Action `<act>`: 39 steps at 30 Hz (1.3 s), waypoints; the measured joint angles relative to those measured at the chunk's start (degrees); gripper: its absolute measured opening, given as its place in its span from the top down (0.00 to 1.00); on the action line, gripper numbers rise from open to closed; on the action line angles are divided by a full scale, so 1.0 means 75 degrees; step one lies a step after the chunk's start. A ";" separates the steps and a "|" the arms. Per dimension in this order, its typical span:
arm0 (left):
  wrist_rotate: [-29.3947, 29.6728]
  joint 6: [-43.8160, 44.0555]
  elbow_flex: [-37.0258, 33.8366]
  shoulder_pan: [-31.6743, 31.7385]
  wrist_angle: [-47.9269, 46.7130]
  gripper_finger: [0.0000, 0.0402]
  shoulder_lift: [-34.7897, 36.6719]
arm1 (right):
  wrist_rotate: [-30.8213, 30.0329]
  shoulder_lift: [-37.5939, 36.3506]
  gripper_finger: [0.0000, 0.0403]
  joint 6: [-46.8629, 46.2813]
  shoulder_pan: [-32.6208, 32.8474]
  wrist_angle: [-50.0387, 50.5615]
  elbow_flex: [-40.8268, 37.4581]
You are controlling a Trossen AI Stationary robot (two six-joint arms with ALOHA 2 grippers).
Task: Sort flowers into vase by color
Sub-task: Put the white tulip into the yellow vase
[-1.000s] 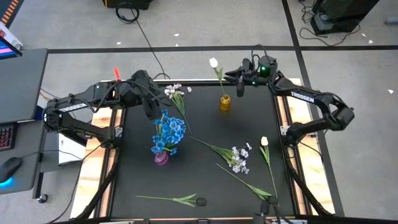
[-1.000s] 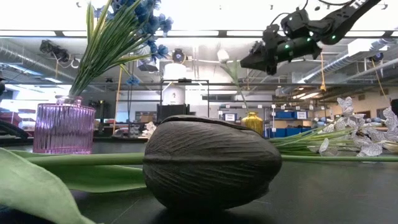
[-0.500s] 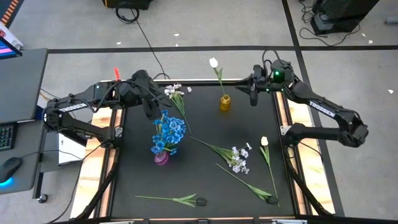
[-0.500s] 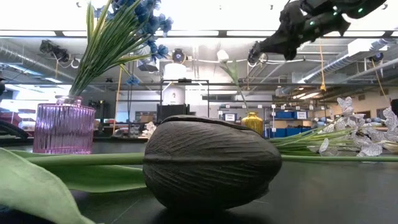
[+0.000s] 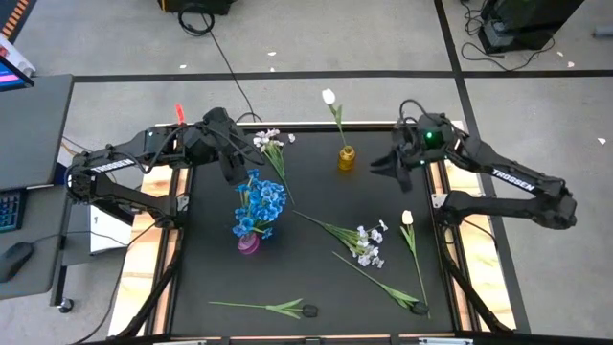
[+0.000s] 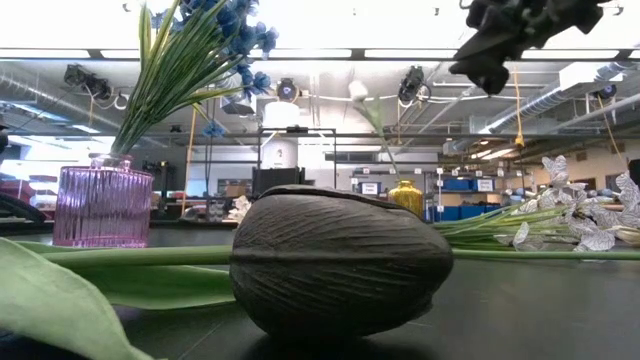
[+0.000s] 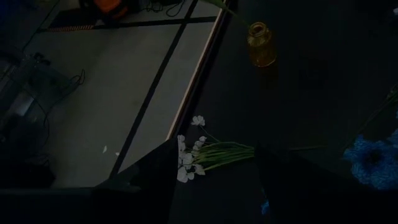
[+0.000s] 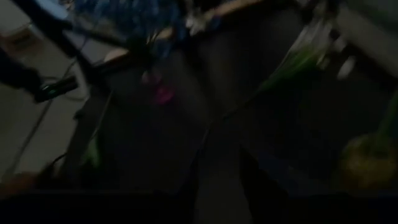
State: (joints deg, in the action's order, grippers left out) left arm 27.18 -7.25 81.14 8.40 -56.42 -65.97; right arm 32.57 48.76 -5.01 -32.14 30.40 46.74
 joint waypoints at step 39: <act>-0.3062 0.1057 -0.0003 -0.0818 -0.0691 0.46 0.2400 | -0.3855 -0.0107 0.70 -0.8561 0.5670 0.5966 0.0000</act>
State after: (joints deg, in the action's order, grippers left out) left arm 4.22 0.68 81.12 2.26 -61.60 -47.97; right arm 3.66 47.96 -69.22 10.38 75.14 46.74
